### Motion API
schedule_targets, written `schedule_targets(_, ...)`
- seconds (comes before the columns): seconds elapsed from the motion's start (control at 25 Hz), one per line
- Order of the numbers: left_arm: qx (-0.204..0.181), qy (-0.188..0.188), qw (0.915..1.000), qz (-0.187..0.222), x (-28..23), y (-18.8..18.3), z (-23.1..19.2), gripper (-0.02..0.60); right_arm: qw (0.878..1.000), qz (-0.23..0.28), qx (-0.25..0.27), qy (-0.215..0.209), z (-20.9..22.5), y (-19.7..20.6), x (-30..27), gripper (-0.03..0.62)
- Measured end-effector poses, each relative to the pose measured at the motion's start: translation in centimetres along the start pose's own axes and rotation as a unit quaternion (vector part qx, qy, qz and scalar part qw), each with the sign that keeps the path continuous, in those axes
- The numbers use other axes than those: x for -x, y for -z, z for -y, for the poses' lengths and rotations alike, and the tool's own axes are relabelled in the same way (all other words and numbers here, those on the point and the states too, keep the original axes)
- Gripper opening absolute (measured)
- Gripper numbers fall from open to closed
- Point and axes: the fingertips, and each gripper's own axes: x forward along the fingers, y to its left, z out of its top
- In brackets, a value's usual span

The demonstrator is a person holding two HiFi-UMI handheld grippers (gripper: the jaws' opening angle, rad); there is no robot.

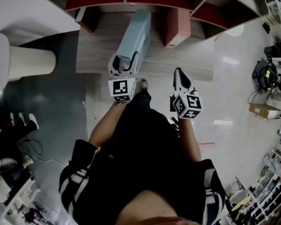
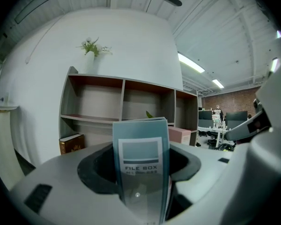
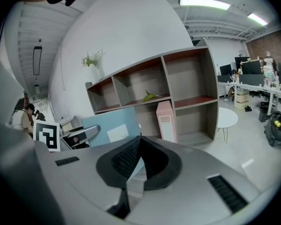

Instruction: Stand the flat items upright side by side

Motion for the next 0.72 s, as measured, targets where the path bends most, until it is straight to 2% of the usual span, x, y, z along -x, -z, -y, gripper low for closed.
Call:
schedule_targets(0.4, -0.005, -0.003, 1.0, -0.002, -5.2, -0.5, 2.9, 0.281, 1.0, 0.006, 0.007, -0.011, 2.8, -4.1, -3.2, 0.025)
schedule_targets(0.72, -0.01, -0.018, 0.9998, -0.007, -8.5, -0.5, 3.8, 0.281, 1.0, 0.0, 0.012, -0.017, 4.5, -5.5, -5.0, 0.025)
